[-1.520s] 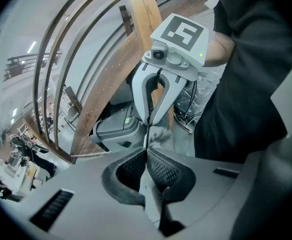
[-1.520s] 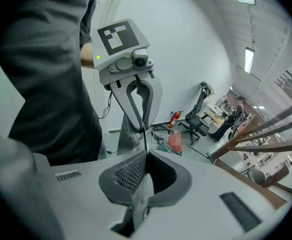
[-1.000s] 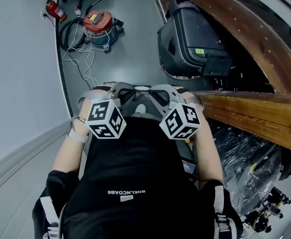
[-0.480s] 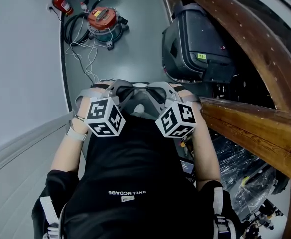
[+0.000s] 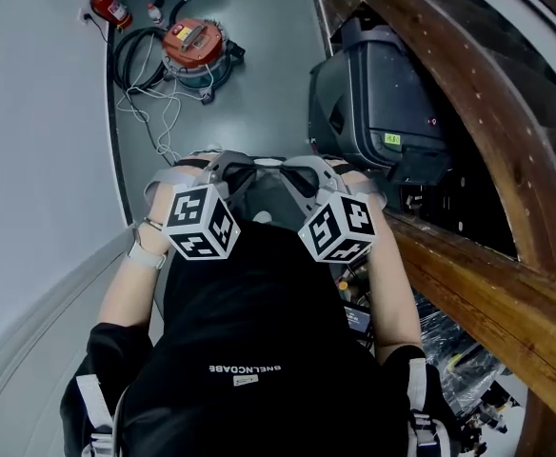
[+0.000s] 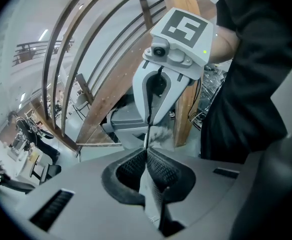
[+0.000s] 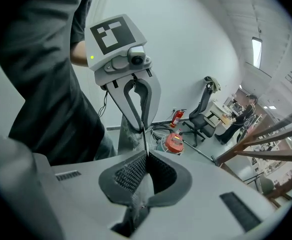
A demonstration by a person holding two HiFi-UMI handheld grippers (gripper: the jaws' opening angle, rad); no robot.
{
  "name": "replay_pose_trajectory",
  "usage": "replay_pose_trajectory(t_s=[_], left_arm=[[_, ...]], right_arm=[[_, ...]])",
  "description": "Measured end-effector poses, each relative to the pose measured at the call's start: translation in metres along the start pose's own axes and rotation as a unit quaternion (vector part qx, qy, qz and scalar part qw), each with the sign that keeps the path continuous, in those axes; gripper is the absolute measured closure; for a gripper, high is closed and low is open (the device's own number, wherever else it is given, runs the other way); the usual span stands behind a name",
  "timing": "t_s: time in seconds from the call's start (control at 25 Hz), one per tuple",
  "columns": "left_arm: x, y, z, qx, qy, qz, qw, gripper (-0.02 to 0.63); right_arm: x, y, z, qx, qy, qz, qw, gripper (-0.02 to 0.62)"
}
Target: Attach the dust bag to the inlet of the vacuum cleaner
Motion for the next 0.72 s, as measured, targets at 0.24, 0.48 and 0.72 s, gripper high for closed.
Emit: replay_pose_trajectory(t_s=[0.24, 0.48, 0.72], left_arm=[[-0.104, 0.009, 0.027, 0.007, -0.007, 0.019, 0.9998, 0.583], [-0.190, 0.014, 0.054, 0.007, 0.001, 0.016, 0.9998, 0.583], [-0.252, 0.009, 0.067, -0.004, 0.024, -0.006, 0.9997, 0.583]], right_arm=[[0.084, -0.057, -0.033, -0.010, -0.018, -0.006, 1.000, 0.565], [0.154, -0.107, -0.060, -0.016, -0.011, -0.013, 1.000, 0.565], [0.212, -0.144, -0.069, -0.010, 0.022, -0.036, 0.999, 0.565]])
Point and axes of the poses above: the fingertips, and each gripper's own axes: y backward along the fingers, x to its right, z out of its underside, the point moved 3 cm from there along y, backward along the fingers, and after that the axes turned 9 degrees about y, right-handed, at the moved point
